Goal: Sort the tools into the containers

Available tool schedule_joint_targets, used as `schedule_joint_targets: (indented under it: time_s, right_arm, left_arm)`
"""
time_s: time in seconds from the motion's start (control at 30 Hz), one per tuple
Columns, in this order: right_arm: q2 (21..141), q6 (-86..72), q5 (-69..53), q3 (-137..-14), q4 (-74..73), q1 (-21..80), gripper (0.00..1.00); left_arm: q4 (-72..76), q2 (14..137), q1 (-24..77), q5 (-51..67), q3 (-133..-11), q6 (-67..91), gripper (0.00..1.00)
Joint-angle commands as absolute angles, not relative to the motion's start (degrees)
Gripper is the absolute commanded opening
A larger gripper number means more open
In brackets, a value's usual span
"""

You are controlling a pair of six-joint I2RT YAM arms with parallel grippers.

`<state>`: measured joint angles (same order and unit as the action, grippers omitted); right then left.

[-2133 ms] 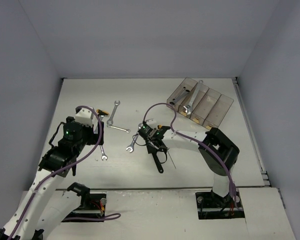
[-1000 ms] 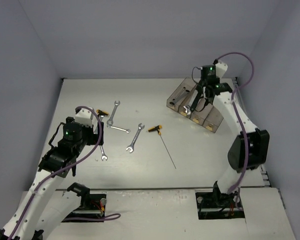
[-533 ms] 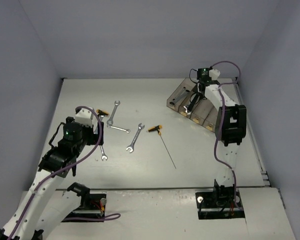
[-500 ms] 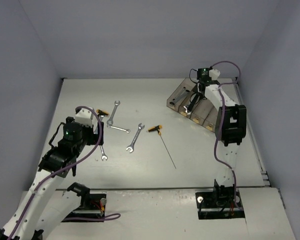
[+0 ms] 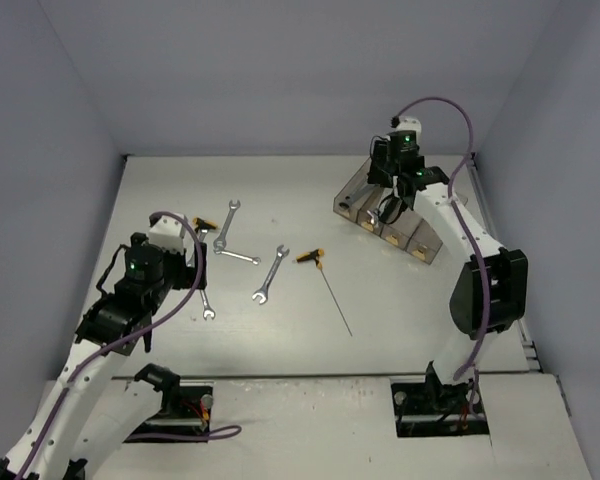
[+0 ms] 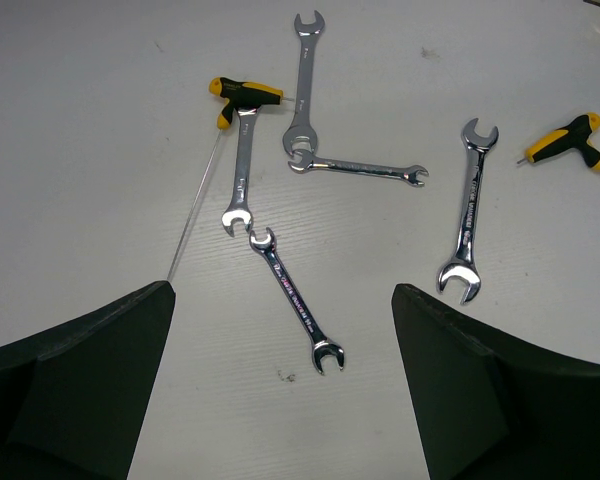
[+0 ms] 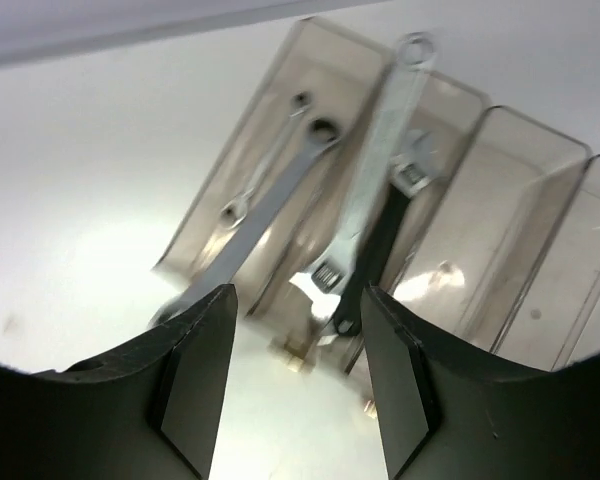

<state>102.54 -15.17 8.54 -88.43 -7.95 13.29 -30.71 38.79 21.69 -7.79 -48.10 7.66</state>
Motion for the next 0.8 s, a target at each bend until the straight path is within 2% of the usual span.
schedule_joint_targets:
  time_s: [0.0,0.13,0.3,0.53,0.77]
  right_arm:
    - [92.17,-5.42,4.99,-79.34,-6.94,21.86,0.5]
    - [90.25,-5.01,5.0,-72.84,-6.94,28.65,0.49]
    - [94.18,-6.3,6.26,-68.49,-6.86,34.84,0.48]
    - [102.52,-7.29,8.17,-69.09,-6.31,39.99,0.44]
    - [109.06,-6.87,8.01,-71.05,-5.11,40.34,0.44]
  left_arm:
    - [-27.77,39.02,21.94,-8.14,-49.13,7.12,0.88]
    - [-27.77,39.11,21.88,-8.0,-49.22,7.13,0.88]
    - [-27.92,38.81,21.86,-8.17,-49.09,7.06,0.88]
    - [-27.77,38.85,21.89,-7.91,-48.96,7.12,0.88]
    - [-27.86,38.76,21.97,-7.9,-48.88,7.12,0.88]
